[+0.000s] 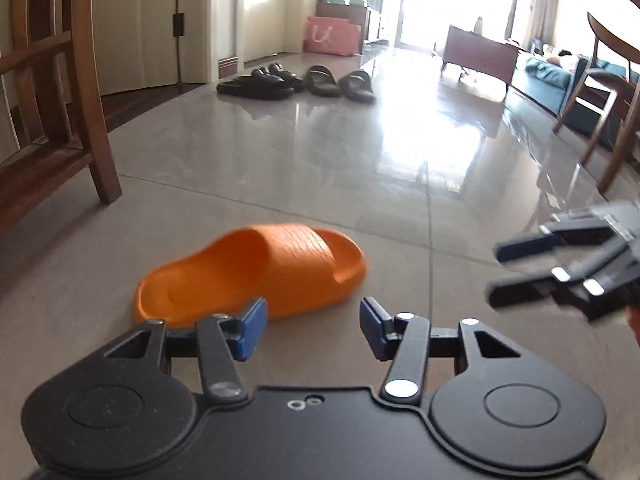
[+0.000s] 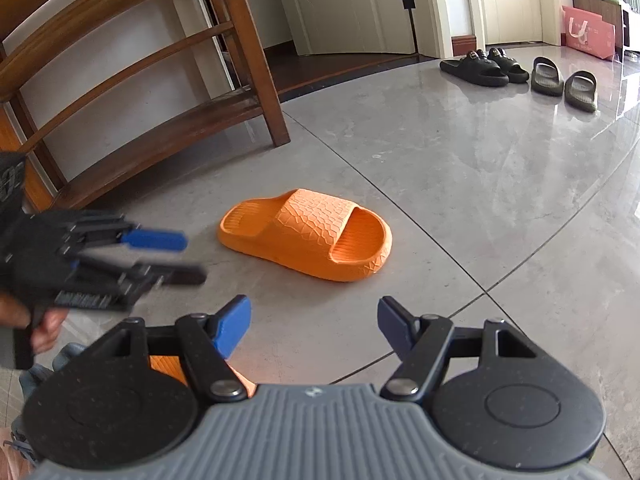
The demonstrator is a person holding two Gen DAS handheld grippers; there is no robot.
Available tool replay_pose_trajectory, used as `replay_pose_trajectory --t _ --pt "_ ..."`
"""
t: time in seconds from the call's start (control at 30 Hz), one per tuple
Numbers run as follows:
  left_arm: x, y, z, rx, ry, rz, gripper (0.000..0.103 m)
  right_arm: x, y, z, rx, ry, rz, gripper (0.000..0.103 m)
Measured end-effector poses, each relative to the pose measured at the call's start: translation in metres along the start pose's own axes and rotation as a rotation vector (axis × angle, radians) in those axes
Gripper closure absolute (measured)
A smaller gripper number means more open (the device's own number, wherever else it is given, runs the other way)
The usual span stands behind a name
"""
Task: Organize scattered shoes
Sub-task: 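Carry the orange slide with the left tool and set it down, then grasp the second orange slide with the left tool and place it beside the first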
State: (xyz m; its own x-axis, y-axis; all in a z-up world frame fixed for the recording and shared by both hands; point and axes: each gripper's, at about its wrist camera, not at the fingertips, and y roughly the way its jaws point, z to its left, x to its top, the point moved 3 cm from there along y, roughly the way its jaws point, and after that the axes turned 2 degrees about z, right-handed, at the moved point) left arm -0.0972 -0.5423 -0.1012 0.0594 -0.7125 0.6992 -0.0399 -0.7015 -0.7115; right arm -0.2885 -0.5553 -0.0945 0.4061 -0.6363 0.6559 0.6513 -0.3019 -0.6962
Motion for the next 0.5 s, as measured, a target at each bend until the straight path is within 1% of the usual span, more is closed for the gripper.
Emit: replay_pose_trajectory --t 0.03,0.13,0.2,0.27,0.3,0.33,0.37,0.4,0.47,0.5 --pt "0.003 0.006 0.003 0.001 0.0 0.007 0.052 -0.001 0.0 -0.004 0.002 0.011 0.002 0.03" --pt "0.018 0.042 0.011 0.01 0.026 0.061 0.052 -0.005 -0.001 -0.015 0.006 0.034 0.011 0.03" --pt "0.016 0.054 0.016 0.015 0.033 0.096 0.052 -0.008 0.0 -0.021 0.011 0.049 0.016 0.03" --pt "0.017 0.07 0.021 -0.008 0.025 0.136 0.052 -0.009 0.001 -0.026 0.014 0.062 0.02 0.03" --pt "0.017 0.077 0.023 -0.006 0.023 0.148 0.052 -0.01 0.001 -0.032 0.013 0.076 0.023 0.03" --pt "0.016 0.079 0.024 -0.021 0.019 0.154 0.055 -0.011 0.001 -0.035 0.012 0.086 0.025 0.03" --pt "0.016 0.084 0.024 -0.057 0.005 0.166 0.058 -0.012 0.002 -0.039 0.01 0.096 0.027 0.03" --pt "0.016 0.089 0.024 -0.084 -0.005 0.175 0.058 -0.012 0.002 -0.042 0.008 0.105 0.028 0.03" --pt "0.017 0.09 0.02 -0.11 -0.005 0.171 0.085 -0.013 0.001 -0.046 0.002 0.117 0.029 0.03" --pt "0.017 0.089 0.015 -0.146 -0.009 0.167 0.088 -0.013 0.001 -0.048 -0.002 0.12 0.029 0.03"
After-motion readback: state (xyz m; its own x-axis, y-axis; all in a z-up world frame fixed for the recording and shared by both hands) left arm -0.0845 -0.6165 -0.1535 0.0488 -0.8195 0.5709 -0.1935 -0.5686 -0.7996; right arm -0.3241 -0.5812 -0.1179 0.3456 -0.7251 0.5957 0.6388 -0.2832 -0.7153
